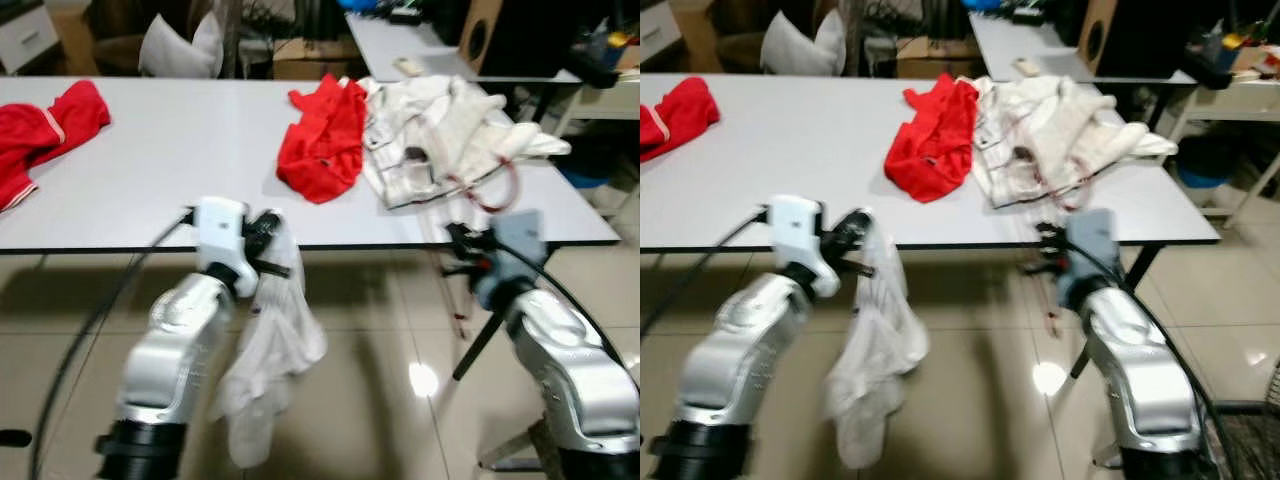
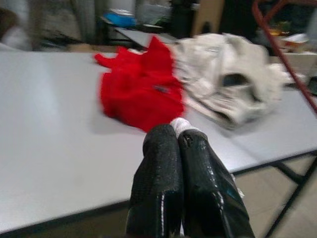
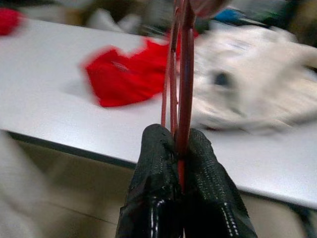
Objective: Hang hanger
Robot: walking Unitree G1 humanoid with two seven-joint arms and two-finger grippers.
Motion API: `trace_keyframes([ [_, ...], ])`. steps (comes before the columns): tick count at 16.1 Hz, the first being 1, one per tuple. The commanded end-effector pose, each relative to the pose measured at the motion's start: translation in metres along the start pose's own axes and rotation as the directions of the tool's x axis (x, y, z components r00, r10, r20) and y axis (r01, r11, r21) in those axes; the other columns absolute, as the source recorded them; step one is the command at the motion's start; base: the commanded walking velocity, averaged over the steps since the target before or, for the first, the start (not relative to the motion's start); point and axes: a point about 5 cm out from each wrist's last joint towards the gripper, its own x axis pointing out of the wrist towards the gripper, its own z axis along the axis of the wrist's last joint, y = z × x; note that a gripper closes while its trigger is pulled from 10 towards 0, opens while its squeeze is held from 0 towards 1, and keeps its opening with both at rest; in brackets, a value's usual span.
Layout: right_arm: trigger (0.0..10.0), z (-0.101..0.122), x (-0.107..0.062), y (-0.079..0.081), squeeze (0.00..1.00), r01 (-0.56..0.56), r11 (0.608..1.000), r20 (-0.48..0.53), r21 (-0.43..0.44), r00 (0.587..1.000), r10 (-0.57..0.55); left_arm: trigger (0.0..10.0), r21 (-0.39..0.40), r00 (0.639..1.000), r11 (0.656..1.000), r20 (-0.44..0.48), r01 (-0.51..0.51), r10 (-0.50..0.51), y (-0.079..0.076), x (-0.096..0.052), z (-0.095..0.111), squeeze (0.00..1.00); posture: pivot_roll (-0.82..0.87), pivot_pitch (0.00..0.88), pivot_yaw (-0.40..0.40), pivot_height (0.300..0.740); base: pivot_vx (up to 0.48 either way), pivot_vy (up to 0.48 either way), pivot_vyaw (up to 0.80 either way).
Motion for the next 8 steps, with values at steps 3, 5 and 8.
trace_keyframes([
  [3,10.0,0.001,-0.003,0.003,0.00,-0.049,0.998,-0.004,-0.034,0.999,0.049,10.0,0.010,0.999,1.000,0.044,-0.003,0.002,0.002,0.003,0.014,0.00,-0.11,0.000,-0.007,0.740,0.326,0.000,0.00],
  [5,10.0,-0.002,-0.004,0.005,0.00,-0.044,0.999,-0.014,-0.022,0.999,0.044,10.0,0.012,0.999,1.000,0.040,0.001,-0.001,0.002,0.003,0.013,0.00,-0.11,0.000,-0.005,0.740,0.330,0.000,0.00],
  [8,10.0,-0.008,-0.007,0.008,0.00,-0.027,1.000,-0.028,0.012,0.999,0.027,10.0,0.025,0.999,1.000,0.040,0.019,-0.020,-0.001,0.003,0.016,0.00,-0.10,0.000,-0.009,0.740,0.328,0.000,0.00],
])
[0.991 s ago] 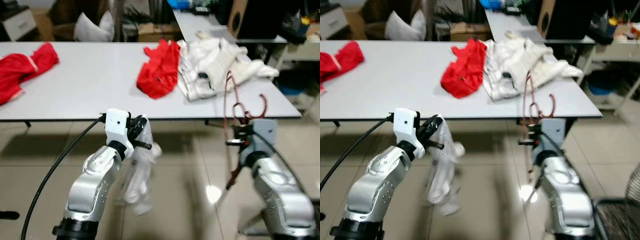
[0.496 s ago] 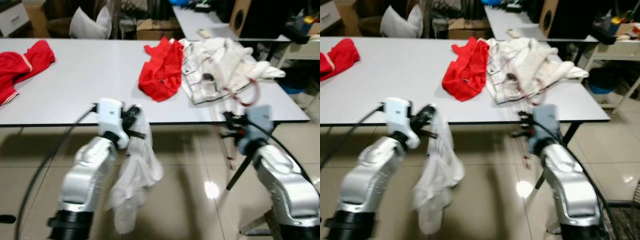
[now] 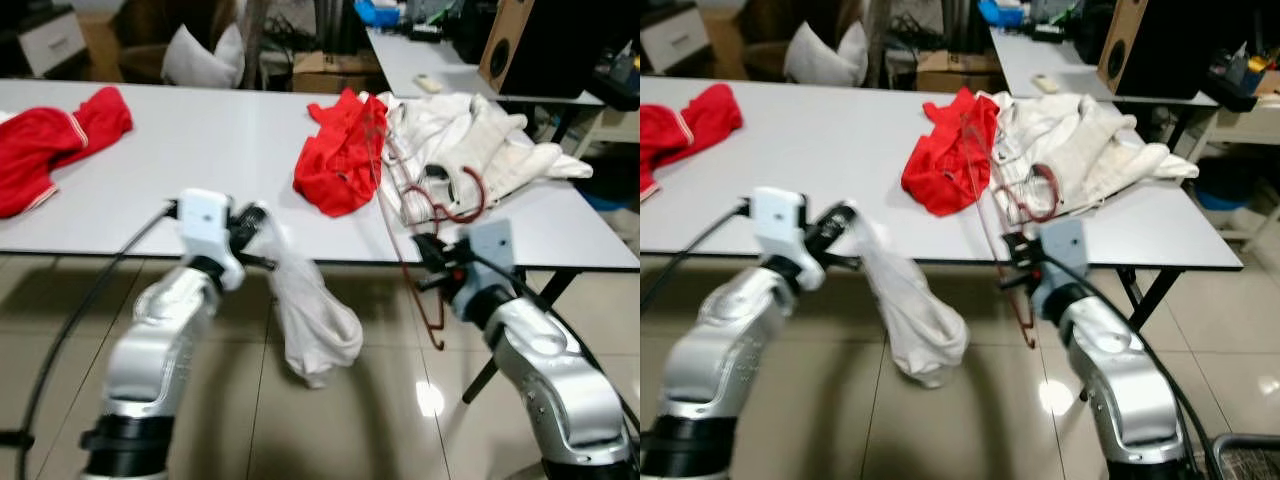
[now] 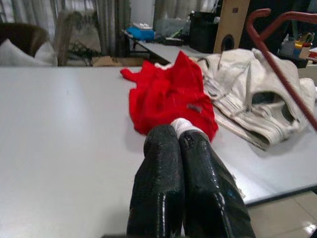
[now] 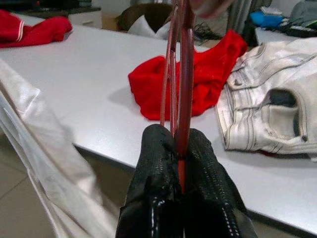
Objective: Hang hanger
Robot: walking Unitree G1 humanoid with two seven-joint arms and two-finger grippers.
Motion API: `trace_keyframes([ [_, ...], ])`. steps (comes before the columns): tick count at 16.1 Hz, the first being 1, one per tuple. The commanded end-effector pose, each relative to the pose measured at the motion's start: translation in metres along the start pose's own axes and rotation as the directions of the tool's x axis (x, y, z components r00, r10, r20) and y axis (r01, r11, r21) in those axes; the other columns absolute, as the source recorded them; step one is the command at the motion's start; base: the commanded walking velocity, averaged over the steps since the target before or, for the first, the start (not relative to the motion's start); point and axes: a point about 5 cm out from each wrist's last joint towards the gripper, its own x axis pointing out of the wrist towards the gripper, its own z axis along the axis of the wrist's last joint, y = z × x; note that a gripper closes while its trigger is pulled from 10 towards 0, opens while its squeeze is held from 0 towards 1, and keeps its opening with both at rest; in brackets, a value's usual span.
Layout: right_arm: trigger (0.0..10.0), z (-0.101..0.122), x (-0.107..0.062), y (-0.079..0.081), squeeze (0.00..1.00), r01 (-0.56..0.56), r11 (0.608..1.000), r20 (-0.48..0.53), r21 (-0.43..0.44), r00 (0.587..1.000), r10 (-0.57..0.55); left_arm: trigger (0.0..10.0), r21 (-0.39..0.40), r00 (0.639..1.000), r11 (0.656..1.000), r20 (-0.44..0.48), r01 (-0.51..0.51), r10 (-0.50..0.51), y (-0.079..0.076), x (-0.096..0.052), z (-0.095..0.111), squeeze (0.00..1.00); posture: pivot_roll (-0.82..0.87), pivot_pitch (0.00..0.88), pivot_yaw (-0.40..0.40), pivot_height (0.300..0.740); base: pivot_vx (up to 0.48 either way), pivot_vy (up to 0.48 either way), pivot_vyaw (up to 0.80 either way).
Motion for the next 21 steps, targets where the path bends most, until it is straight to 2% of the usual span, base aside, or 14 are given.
trace_keyframes([
  [1,10.0,0.000,-0.005,-0.007,0.00,0.041,0.999,-0.007,-0.006,0.999,-0.041,10.0,0.009,0.998,0.999,0.037,0.040,-0.041,-0.011,0.003,0.010,0.00,-0.10,0.000,-0.012,0.740,0.330,0.000,0.00],
  [12,10.0,0.002,-0.006,-0.011,0.00,0.053,0.998,0.002,-0.016,0.999,-0.053,10.0,0.030,0.996,0.997,0.052,0.071,-0.073,-0.014,0.008,0.017,0.00,-0.09,0.000,-0.008,0.740,0.331,0.000,0.00],
  [16,10.0,0.010,-0.010,-0.026,0.00,0.039,0.997,0.007,-0.068,0.999,-0.039,10.0,0.038,0.991,0.994,0.082,0.104,-0.106,-0.015,0.022,0.029,0.00,-0.10,0.000,-0.002,0.740,0.333,0.000,0.00],
  [18,10.0,0.014,-0.011,-0.026,0.00,0.004,0.995,0.004,-0.104,1.000,-0.004,10.0,0.052,0.990,0.993,0.091,0.106,-0.110,-0.012,0.028,0.036,0.00,-0.10,0.000,-0.001,0.740,0.330,0.000,0.00],
  [21,10.0,0.026,-0.021,-0.028,0.00,-0.141,0.975,-0.013,-0.172,0.990,0.141,10.0,0.112,0.990,0.989,0.095,0.097,-0.108,-0.002,0.044,0.056,0.00,-0.10,0.000,-0.008,0.740,0.331,0.000,0.00],
])
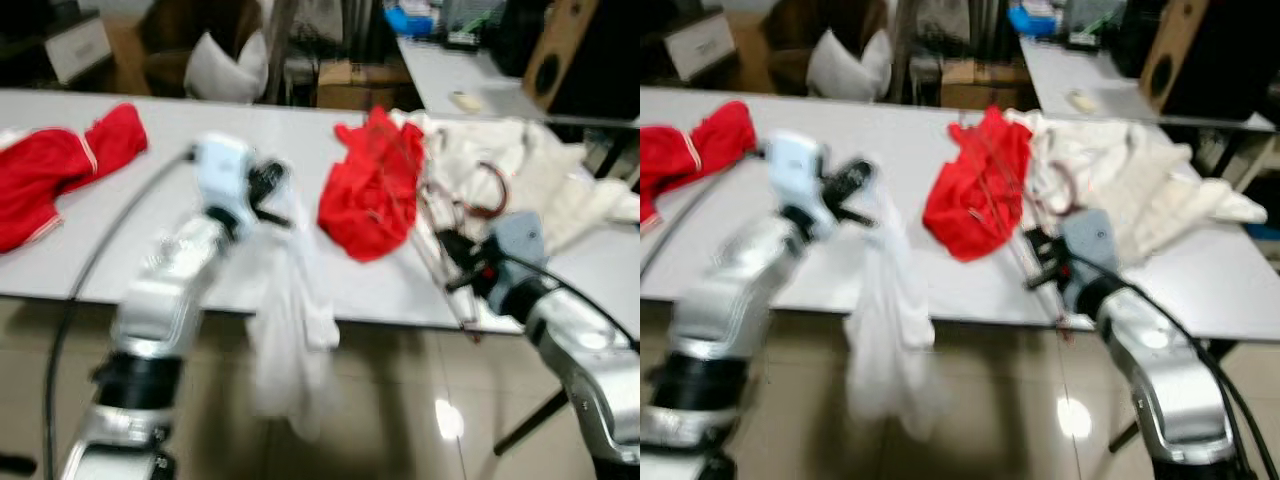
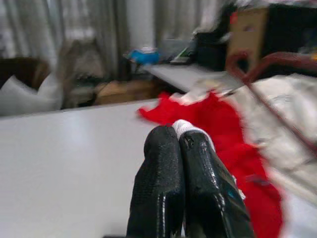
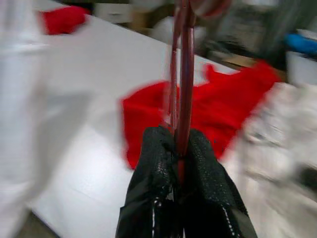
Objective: Hang hanger
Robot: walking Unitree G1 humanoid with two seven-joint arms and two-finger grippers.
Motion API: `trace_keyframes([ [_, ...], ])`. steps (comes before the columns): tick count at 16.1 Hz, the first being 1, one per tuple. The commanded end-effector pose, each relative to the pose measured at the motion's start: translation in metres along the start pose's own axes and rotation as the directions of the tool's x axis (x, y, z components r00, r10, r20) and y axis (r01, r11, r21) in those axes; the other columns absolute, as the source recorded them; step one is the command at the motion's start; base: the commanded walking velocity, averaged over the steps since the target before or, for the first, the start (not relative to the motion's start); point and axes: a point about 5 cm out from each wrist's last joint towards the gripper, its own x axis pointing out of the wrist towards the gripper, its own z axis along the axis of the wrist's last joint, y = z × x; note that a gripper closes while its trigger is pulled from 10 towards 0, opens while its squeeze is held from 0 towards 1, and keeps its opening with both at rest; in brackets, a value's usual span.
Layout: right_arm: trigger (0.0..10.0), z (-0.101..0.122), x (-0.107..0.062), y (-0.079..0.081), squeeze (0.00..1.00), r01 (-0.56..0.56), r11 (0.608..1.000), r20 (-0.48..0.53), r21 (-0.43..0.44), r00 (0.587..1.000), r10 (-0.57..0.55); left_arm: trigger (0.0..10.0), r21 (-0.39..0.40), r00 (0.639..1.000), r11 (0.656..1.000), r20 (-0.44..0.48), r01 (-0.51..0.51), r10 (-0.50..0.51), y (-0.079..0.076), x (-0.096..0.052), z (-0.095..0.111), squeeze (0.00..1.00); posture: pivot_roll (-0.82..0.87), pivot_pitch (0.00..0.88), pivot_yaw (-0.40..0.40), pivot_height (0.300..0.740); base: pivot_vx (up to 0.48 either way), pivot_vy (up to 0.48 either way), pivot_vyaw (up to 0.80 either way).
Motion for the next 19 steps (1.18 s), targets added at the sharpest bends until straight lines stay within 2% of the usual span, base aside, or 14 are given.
trace_keyframes([
  [1,10.0,0.013,-0.010,-0.010,0.00,-0.042,0.998,0.018,-0.043,0.999,0.043,10.0,0.037,0.998,0.999,0.066,0.019,-0.021,0.000,0.013,0.022,0.00,-0.11,0.000,-0.012,0.740,0.337,0.000,0.00],
  [4,10.0,0.027,-0.025,-0.019,0.00,-0.142,0.985,0.012,-0.100,0.990,0.144,10.0,0.062,0.996,0.998,0.086,-0.001,-0.005,0.018,0.030,0.040,0.00,-0.12,0.000,-0.010,0.740,0.334,0.000,0.00],
  [6,10.0,0.034,-0.031,-0.019,0.00,-0.202,0.971,0.008,-0.129,0.979,0.205,10.0,0.071,0.995,0.997,0.103,0.006,-0.014,0.022,0.038,0.051,0.00,-0.12,0.000,-0.005,0.740,0.339,0.000,0.00],
  [7,10.0,0.041,-0.037,-0.015,0.00,-0.277,0.951,0.005,-0.137,0.960,0.281,10.0,0.081,0.992,0.997,0.124,0.015,-0.025,0.025,0.046,0.063,0.00,-0.13,0.000,0.000,0.740,0.341,0.000,0.00],
  [8,10.0,0.042,-0.039,-0.014,0.00,-0.294,0.946,0.003,-0.137,0.955,0.297,10.0,0.083,0.991,0.996,0.129,0.018,-0.028,0.026,0.048,0.065,0.00,-0.13,0.000,0.000,0.740,0.341,0.000,0.00],
  [11,10.0,0.043,-0.046,-0.005,0.00,-0.421,0.896,-0.036,-0.141,0.907,0.420,10.0,0.116,0.985,0.993,0.164,0.031,-0.050,0.031,0.058,0.083,0.00,-0.13,0.000,-0.003,0.740,0.340,0.000,0.00],
  [13,10.0,0.044,-0.046,0.000,0.00,-0.460,0.877,-0.039,-0.141,0.887,0.459,10.0,0.144,0.983,0.988,0.165,0.055,-0.079,0.033,0.060,0.089,0.00,-0.13,0.000,-0.001,0.740,0.339,0.000,0.00],
  [15,10.0,0.043,-0.043,0.005,0.00,-0.494,0.858,-0.053,-0.141,0.869,0.492,10.0,0.138,0.979,0.987,0.177,0.076,-0.100,0.032,0.062,0.093,0.00,-0.13,0.000,-0.001,0.740,0.339,0.000,0.00],
  [17,10.0,0.038,-0.035,0.011,0.00,-0.526,0.835,-0.095,-0.158,0.850,0.518,10.0,0.128,0.963,0.982,0.215,0.138,-0.164,0.024,0.066,0.106,0.00,-0.12,0.000,0.001,0.740,0.337,0.000,0.00],
  [19,10.0,0.037,-0.022,0.013,0.00,-0.523,0.833,-0.117,-0.181,0.852,0.510,10.0,0.099,0.949,0.971,0.211,0.215,-0.232,0.012,0.067,0.115,0.00,-0.12,0.000,0.005,0.740,0.304,0.000,0.00],
])
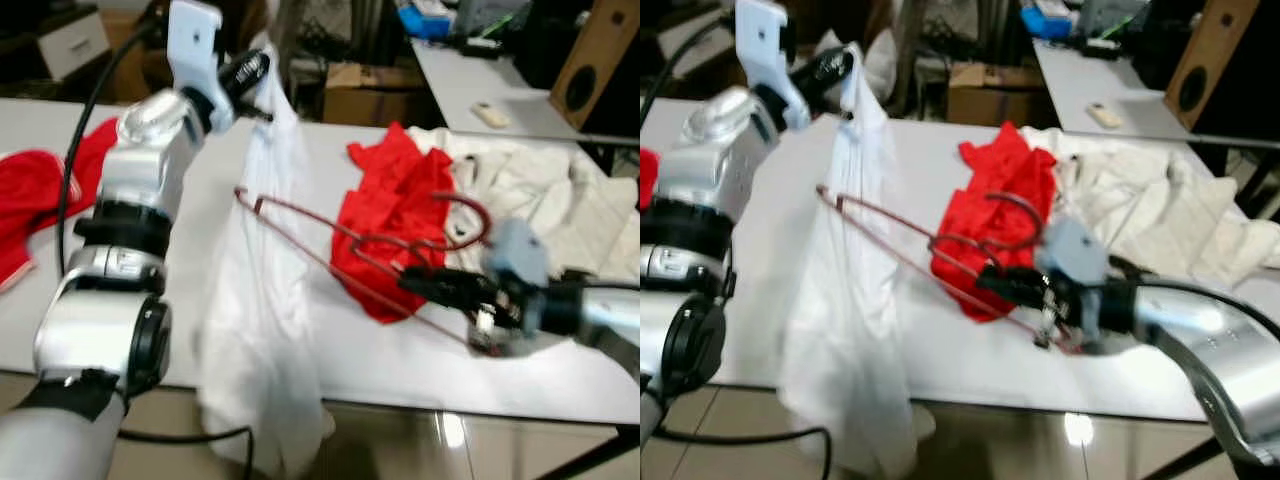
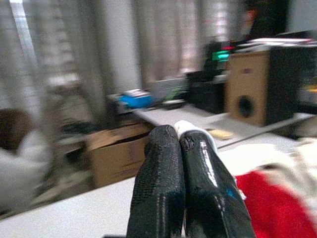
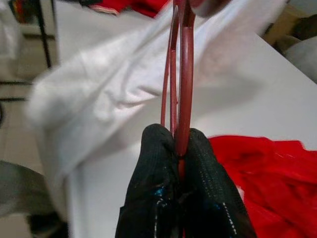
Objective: Hang hanger
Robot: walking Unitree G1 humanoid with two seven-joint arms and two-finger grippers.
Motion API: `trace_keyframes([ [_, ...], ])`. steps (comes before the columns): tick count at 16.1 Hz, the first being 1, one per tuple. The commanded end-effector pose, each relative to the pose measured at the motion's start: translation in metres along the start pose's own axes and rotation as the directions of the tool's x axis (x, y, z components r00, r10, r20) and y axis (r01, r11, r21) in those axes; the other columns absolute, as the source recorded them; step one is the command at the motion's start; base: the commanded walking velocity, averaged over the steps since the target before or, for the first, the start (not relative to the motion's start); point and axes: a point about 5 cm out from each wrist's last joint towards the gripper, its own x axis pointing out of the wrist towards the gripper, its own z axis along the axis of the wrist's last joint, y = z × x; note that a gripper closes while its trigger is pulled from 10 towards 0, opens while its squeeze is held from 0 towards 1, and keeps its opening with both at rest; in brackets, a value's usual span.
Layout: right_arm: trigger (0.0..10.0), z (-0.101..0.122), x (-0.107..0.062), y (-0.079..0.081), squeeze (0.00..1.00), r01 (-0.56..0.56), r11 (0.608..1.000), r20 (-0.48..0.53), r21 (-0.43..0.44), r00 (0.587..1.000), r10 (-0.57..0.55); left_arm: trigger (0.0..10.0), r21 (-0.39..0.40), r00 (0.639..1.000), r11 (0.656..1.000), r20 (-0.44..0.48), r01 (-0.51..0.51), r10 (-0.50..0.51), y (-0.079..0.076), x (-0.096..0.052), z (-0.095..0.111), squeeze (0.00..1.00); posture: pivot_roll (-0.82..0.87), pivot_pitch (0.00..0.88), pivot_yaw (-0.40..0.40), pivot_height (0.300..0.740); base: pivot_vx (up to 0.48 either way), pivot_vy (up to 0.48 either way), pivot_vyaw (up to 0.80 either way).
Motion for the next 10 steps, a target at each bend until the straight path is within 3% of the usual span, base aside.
trace_keyframes([
  [1,10.0,-0.001,0.007,-0.006,0.00,0.011,1.000,-0.011,-0.010,1.000,-0.011,10.0,0.007,0.995,0.995,0.037,0.096,-0.096,-0.018,0.009,0.019,0.00,-0.12,0.000,0.004,0.740,0.000,0.000,0.00],
  [5,10.0,0.011,0.030,-0.019,0.00,-0.014,0.998,0.015,-0.062,1.000,0.015,10.0,0.030,0.975,0.975,0.033,0.221,-0.222,-0.031,0.005,0.034,0.00,-0.11,0.000,-0.006,0.740,0.000,0.000,0.00],
  [7,10.0,0.016,0.046,-0.043,0.00,0.028,0.995,-0.008,-0.093,1.000,-0.029,10.0,0.030,0.952,0.954,0.055,0.299,-0.300,-0.044,0.001,0.049,0.00,-0.10,0.000,-0.012,0.740,0.000,0.000,0.00],
  [8,10.0,0.021,0.052,-0.062,0.00,0.117,0.986,-0.008,-0.122,0.993,-0.119,10.0,0.027,0.943,0.947,0.084,0.320,-0.321,-0.048,0.000,0.057,0.00,-0.10,0.000,-0.014,0.740,0.000,0.000,0.00],
  [9,10.0,0.023,0.054,-0.070,0.00,0.160,0.978,-0.008,-0.135,0.987,-0.163,10.0,0.028,0.940,0.945,0.096,0.327,-0.328,-0.049,0.000,0.060,0.00,-0.10,0.000,-0.014,0.740,0.000,0.000,0.00],
  [10,10.0,0.030,0.056,-0.092,0.00,0.280,0.945,-0.003,-0.167,0.959,-0.284,10.0,0.040,0.936,0.946,0.138,0.323,-0.325,-0.050,-0.001,0.070,0.00,-0.09,0.000,-0.016,0.740,0.000,0.000,0.00],
])
